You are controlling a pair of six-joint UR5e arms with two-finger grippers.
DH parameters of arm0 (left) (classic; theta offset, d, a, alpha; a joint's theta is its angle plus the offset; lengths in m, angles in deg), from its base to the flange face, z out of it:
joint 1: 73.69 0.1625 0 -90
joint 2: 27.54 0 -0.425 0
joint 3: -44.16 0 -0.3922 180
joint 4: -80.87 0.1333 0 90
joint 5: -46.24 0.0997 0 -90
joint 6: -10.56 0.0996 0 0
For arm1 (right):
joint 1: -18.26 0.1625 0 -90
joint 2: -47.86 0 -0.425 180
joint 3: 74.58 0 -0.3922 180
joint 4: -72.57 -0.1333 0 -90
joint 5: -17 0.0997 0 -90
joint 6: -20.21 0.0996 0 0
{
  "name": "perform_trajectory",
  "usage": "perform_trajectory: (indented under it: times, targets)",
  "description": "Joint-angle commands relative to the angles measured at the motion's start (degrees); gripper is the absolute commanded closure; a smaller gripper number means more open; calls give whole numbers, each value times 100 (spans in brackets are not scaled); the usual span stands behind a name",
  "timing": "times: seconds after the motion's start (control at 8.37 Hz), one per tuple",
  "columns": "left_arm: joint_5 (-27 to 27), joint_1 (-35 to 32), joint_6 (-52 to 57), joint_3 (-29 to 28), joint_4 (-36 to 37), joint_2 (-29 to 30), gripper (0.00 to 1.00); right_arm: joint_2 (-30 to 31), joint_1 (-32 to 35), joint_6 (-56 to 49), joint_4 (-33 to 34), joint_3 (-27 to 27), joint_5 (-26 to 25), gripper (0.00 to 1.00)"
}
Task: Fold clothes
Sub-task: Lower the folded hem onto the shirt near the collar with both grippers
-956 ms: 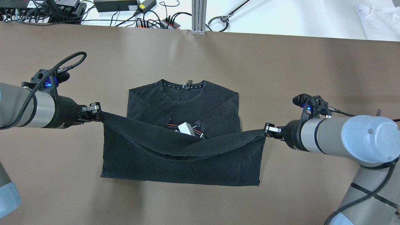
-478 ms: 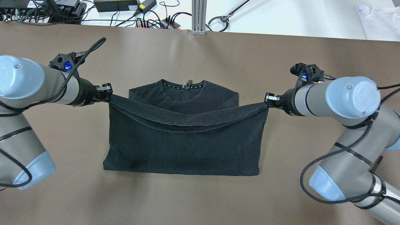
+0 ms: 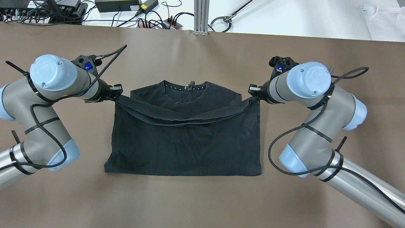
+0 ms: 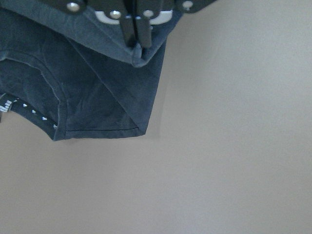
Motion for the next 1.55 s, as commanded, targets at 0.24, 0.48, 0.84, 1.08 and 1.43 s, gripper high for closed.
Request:
perform_trajectory:
  times: [0.24,0.48,0.84,1.08,1.43]
  targets:
    - [88,-13,159,-1058,-820,153,100,-501,-66,-21,-543,-1505,-51,100]
    - [88,-22,308,-1058,-820,145,100,-448,-67,-100,-749,-1638,-51,100]
    - [79,-48,317,-1049,-820,153,100,-457,-14,-329,-749,-1630,-51,100]
    - [0,-328,650,-1032,-812,214,100,-457,82,-591,-749,-1630,-51,100]
    - [26,-338,774,-1260,-820,285,100,-457,83,-715,-740,-1674,-60,90]
